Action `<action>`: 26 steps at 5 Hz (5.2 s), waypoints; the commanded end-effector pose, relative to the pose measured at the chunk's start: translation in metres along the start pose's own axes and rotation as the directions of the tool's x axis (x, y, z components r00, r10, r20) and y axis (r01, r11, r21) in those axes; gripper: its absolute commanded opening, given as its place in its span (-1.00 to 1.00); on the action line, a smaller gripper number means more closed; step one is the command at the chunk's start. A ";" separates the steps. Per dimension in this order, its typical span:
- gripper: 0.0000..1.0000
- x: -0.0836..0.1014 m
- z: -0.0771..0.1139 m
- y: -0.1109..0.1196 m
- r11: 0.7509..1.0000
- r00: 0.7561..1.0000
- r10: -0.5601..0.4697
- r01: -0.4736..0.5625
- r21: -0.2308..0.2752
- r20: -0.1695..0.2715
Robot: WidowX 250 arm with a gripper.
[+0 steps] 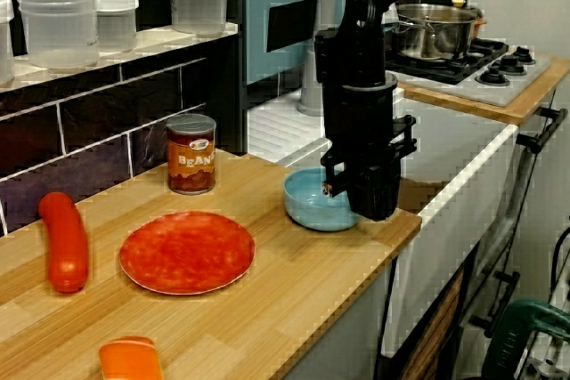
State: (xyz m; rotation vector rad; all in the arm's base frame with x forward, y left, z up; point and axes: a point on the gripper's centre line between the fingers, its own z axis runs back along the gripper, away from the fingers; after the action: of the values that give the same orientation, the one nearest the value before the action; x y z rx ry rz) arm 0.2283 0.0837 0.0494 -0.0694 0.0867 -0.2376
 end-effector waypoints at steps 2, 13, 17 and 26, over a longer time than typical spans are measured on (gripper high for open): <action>-1.00 0.002 0.003 -0.019 0.998 1.000 -0.019 0.017 0.065 0.019; -1.00 0.041 0.005 -0.005 0.973 0.989 0.119 -0.099 -0.207 0.085; -1.00 0.057 0.003 0.001 0.967 0.983 0.163 -0.141 -0.212 0.089; -1.00 0.033 0.043 0.019 0.882 0.913 0.403 -0.367 -0.297 0.069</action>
State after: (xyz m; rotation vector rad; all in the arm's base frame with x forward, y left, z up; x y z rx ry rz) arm 0.2724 0.0934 0.0741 -0.3628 0.0489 0.1892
